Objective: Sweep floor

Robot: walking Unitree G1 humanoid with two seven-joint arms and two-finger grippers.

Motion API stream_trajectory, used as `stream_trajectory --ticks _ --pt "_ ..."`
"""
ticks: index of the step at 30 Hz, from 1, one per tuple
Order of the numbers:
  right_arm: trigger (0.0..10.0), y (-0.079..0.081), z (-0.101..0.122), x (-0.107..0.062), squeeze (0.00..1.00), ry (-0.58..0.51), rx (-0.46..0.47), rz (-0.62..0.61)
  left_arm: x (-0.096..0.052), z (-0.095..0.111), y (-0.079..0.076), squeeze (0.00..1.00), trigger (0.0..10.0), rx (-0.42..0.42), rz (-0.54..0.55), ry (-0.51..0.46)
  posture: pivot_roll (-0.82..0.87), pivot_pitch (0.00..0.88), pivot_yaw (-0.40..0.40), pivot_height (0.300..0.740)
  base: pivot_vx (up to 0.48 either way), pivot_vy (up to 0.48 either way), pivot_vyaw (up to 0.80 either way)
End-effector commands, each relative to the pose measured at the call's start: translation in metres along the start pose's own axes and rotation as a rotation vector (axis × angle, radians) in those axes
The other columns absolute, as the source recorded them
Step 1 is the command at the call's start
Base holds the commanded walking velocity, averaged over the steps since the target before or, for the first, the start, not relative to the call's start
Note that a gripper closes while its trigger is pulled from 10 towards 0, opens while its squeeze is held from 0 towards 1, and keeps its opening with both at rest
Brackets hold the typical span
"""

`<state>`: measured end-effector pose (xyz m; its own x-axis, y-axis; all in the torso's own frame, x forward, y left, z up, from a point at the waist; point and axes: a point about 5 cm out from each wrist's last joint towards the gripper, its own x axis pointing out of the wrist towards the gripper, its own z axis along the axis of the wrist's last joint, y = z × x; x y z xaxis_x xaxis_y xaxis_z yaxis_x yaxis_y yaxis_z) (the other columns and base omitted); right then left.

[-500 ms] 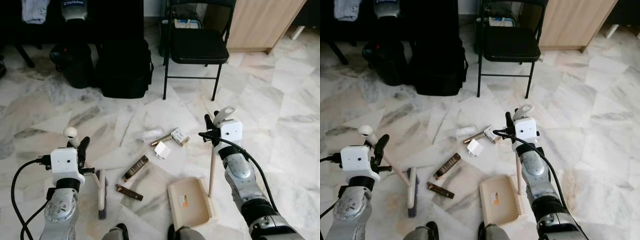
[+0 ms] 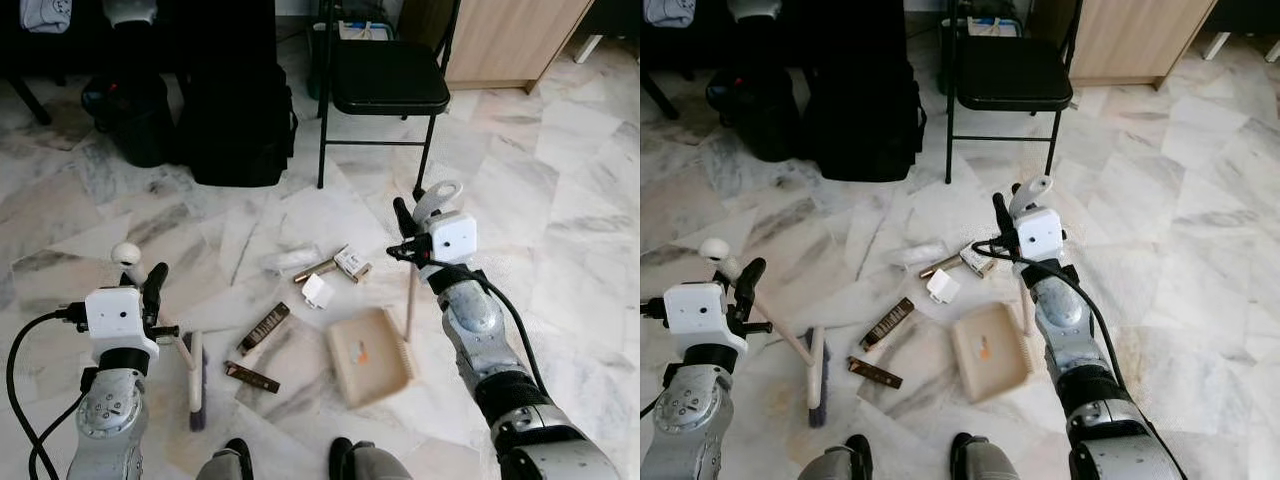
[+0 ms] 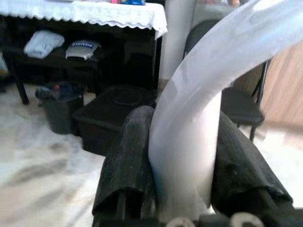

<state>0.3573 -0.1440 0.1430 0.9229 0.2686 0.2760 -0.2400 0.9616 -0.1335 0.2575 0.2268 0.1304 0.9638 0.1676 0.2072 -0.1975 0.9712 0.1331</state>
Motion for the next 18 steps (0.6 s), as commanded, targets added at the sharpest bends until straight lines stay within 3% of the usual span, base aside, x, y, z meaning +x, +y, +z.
stream_trajectory --ticks 1,10,18 --pt "10.0 -0.003 -0.003 -0.002 0.0 0.012 0.062 -0.015 -0.001 0.002 0.003 0.0 10.0 -0.001 -0.004 -0.024 -0.03 0.299 -0.091 0.74 0.0 0.0 0.0" --pt "10.0 0.007 -0.009 -0.007 0.0 0.033 -0.037 0.156 0.01 0.007 0.001 0.0 10.0 -0.026 -0.028 -0.046 -0.03 0.294 -0.104 0.74 0.0 0.0 0.0" --pt "10.0 -0.005 -0.019 -0.015 0.0 0.09 -0.084 0.107 0.01 0.007 0.001 0.0 10.0 -0.035 -0.035 -0.052 -0.02 0.289 -0.109 0.74 0.0 0.0 0.0"
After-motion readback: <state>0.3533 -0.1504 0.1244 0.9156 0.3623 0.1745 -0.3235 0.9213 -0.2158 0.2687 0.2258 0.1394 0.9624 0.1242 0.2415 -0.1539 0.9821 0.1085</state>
